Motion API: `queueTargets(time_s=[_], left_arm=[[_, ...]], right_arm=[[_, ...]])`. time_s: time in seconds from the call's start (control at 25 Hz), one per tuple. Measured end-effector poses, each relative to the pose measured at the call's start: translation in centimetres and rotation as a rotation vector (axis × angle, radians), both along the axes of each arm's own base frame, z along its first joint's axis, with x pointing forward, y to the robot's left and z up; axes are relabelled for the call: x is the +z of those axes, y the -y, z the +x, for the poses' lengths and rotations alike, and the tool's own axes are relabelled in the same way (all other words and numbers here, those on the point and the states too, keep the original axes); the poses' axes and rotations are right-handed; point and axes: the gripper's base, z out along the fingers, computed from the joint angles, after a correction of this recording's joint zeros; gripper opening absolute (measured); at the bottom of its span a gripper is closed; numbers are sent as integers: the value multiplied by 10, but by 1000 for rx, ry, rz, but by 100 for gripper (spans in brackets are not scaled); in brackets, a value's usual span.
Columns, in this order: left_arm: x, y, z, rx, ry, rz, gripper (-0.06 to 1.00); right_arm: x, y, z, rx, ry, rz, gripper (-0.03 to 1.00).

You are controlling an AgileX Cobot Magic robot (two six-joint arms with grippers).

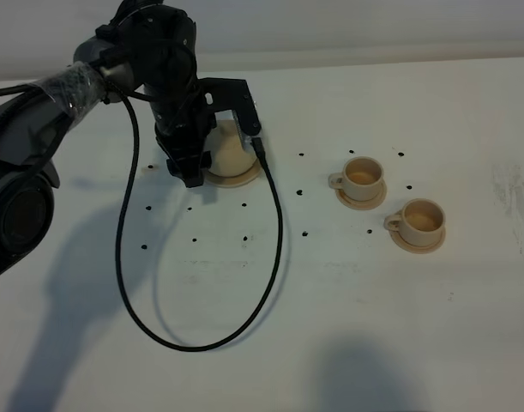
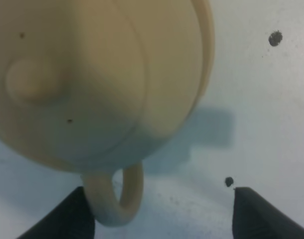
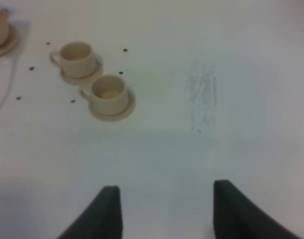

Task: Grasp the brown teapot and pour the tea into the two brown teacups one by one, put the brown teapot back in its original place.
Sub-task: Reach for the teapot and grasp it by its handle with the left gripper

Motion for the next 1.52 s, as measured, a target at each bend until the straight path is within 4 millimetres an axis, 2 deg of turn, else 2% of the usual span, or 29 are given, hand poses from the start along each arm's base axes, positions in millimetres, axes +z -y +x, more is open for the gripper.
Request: queueTargets(time_s=[0.36,0.8,1.12,1.52], left_arm=[[13,1,5,200,48,-26,56],[13,2,8,270,72,-45,55],[-11,5,11,270,40,-44,48],[-13,2,12,275,40,-44,43]], right_arm=[[0,0,0,0,0,0,41],[0,0,0,0,0,0,41],[0,0,0,0,0,0,41],[0,0,0,0,0,0,41]])
